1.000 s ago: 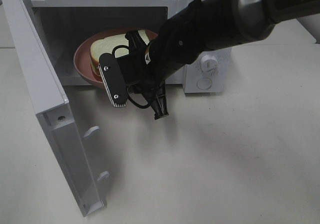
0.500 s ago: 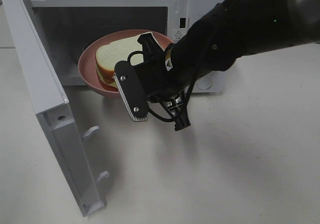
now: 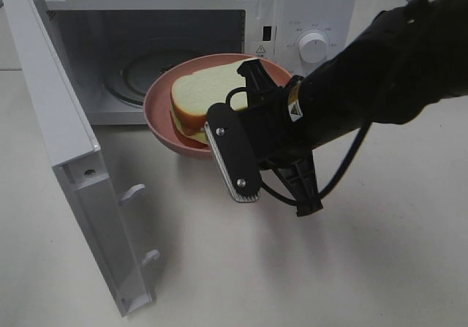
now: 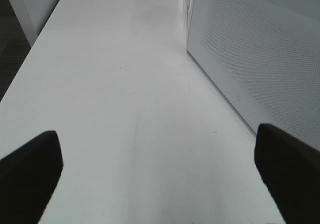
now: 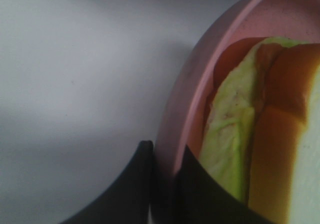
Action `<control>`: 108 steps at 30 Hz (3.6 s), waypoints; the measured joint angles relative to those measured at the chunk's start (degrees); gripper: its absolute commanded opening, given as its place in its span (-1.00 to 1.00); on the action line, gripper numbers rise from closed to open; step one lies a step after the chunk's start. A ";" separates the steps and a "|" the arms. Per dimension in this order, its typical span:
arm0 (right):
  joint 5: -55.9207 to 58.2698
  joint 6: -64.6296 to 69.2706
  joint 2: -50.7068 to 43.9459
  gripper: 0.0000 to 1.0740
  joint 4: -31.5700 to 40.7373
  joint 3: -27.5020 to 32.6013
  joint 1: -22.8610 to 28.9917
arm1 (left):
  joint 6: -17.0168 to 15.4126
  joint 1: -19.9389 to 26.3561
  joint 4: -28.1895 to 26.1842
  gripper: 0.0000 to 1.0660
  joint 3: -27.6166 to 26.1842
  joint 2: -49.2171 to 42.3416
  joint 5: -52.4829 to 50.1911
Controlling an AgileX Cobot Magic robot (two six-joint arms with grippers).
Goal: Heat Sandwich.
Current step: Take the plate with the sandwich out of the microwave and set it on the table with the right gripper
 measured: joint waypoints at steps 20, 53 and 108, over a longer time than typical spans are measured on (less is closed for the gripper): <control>3.90 4.87 -14.50 -1.00 0.34 11.46 0.00 | 0.00 0.00 0.00 0.88 0.00 0.00 0.00; 21.03 21.14 -37.99 -1.00 -8.02 19.88 0.00 | 0.00 0.00 0.00 0.88 0.00 0.00 0.00; 41.42 101.87 -24.81 -1.00 -31.17 19.88 0.00 | 0.00 0.00 0.00 0.88 0.00 0.00 0.00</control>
